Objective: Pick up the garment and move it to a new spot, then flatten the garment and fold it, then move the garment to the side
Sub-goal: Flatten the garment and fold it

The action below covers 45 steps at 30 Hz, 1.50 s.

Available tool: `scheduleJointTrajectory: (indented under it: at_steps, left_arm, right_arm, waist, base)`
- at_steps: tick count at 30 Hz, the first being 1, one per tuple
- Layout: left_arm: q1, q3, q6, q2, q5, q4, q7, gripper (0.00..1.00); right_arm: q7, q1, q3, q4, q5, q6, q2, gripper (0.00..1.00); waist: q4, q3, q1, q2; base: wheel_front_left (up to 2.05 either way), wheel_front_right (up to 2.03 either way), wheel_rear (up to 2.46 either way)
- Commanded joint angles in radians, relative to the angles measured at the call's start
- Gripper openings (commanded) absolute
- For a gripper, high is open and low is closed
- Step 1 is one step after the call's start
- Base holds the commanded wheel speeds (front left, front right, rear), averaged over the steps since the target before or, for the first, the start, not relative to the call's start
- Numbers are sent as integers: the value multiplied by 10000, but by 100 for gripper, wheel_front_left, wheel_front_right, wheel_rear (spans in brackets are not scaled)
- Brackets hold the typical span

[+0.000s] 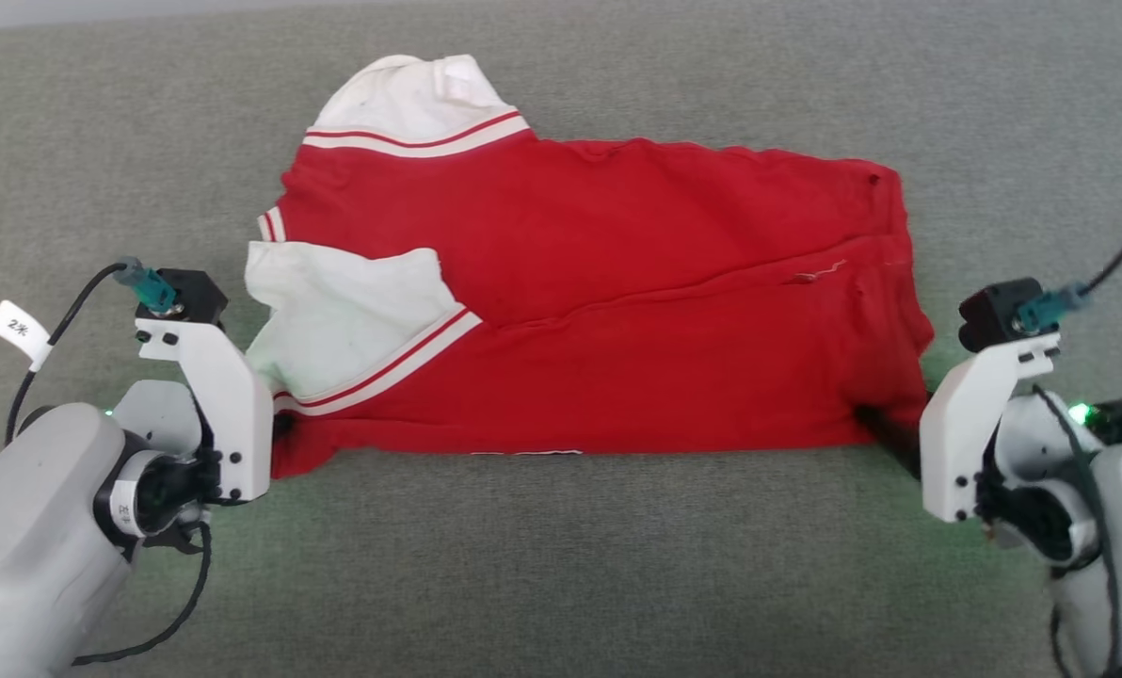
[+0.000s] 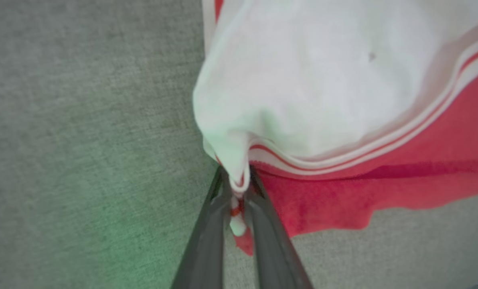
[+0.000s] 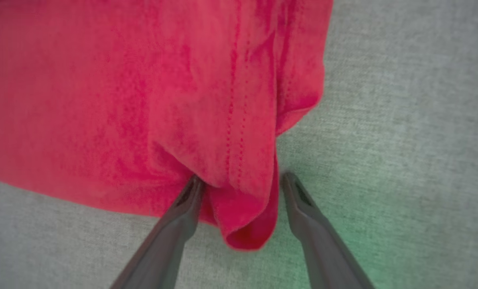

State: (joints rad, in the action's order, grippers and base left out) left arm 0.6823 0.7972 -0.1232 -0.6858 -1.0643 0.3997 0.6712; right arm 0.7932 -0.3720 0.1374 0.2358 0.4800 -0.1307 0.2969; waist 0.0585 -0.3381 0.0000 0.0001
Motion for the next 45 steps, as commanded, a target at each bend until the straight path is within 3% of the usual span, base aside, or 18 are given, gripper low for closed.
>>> scheduleJointTrajectory:
  at_steps: [1, 9, 15, 24, 30, 33, 36, 37, 38, 39, 40, 41, 42, 43, 45]
  left_arm:
    - [-231, 301, 14, 550, 10, 220, -90, 0]
    - [-351, 137, -130, 188, -139, 57, 21, 0]
    - [-681, 16, -625, -486, -301, -863, 413, 0]
    - [-1864, -195, -2190, -1798, -634, -3344, 1099, 0]
    - [-2703, -198, -3258, -2407, -899, -4820, 1420, 0]
    - [-3141, -110, -3674, -2492, -988, -5338, 1563, 0]
    - [-3311, -68, -3802, -2275, -1070, -5357, 1454, 0]
    - [-3337, -48, -3777, -2203, -1059, -5258, 1381, 24]
    - [-3348, -58, -3784, -2099, -1091, -5117, 1361, 40]
    - [-3343, -60, -3781, -2024, -1125, -5004, 1312, 54]
    - [-3281, -21, -3769, -2006, -1040, -4873, 1301, 89]
    - [-3173, 19, -3727, -1974, -968, -4778, 1323, 100]
    - [-2932, -113, -3751, -1859, -992, -4698, 1269, 100]
    - [-2816, -177, -3775, -1932, -913, -4681, 1250, 100]
    - [-2597, -289, -3777, -2094, -837, -4788, 1320, 100]
  right_arm:
    - [379, 284, 370, 514, 154, 0, -58, 0]
    - [912, -1, 619, 217, 1006, 1, 871, 0]
    - [1457, 271, 493, -820, 1335, 1, 1562, 0]
    - [2664, 1370, -77, -2600, 1724, 3, 2207, 0]
    - [3344, 2205, -547, -3533, 1844, 3, 2282, 0]
    - [3514, 2670, -781, -3775, 1821, 3, 2004, 0]
    - [3276, 2884, -834, -3731, 1676, 3, 1699, 0]
    - [3173, 2922, -802, -3638, 1605, 3, 1591, 0]
    - [3051, 2945, -727, -3505, 1510, 3, 1490, 0]
    - [2870, 2893, -704, -3362, 1374, 3, 1410, 3]
    - [2697, 2817, -649, -3227, 1284, 1, 1299, 17]
    - [2536, 2747, -582, -3072, 1248, 1, 1201, 30]
    - [2215, 2608, -509, -2883, 1168, 1, 1071, 85]
    - [2067, 2567, -464, -2832, 1167, 1, 1006, 100]
    - [1788, 2502, -513, -2835, 1205, 3, 976, 100]
  waist:
    - [-81, -31, 0, -1]
    - [-315, 73, 0, -1]
    - [-478, 286, 0, -1]
    - [-587, 475, 0, -1]
    - [-630, 413, 0, -1]
    - [-652, 360, 0, -1]
    - [-663, 312, 0, -1]
    - [-650, 301, 0, -1]
    - [-636, 294, 0, -1]
    - [-609, 285, 0, -1]
    - [-579, 278, 0, -1]
    - [-556, 274, 0, -1]
    - [-517, 273, 0, -1]
    - [-484, 278, 0, -1]
    - [-426, 296, 0, -1]
  base:
    - [0, 0, 0]
    - [0, 0, 0]
    - [0, 0, 0]
    - [0, 0, 0]
    - [0, 0, 0]
    - [0, 0, 0]
    - [0, 0, 0]
    - [0, 0, 0]
    - [0, 0, 0]
    - [0, 0, 0]
    - [0, 0, 0]
    - [0, 0, 0]
    - [0, 0, 0]
    - [0, 0, 0]
    - [0, 0, 0]
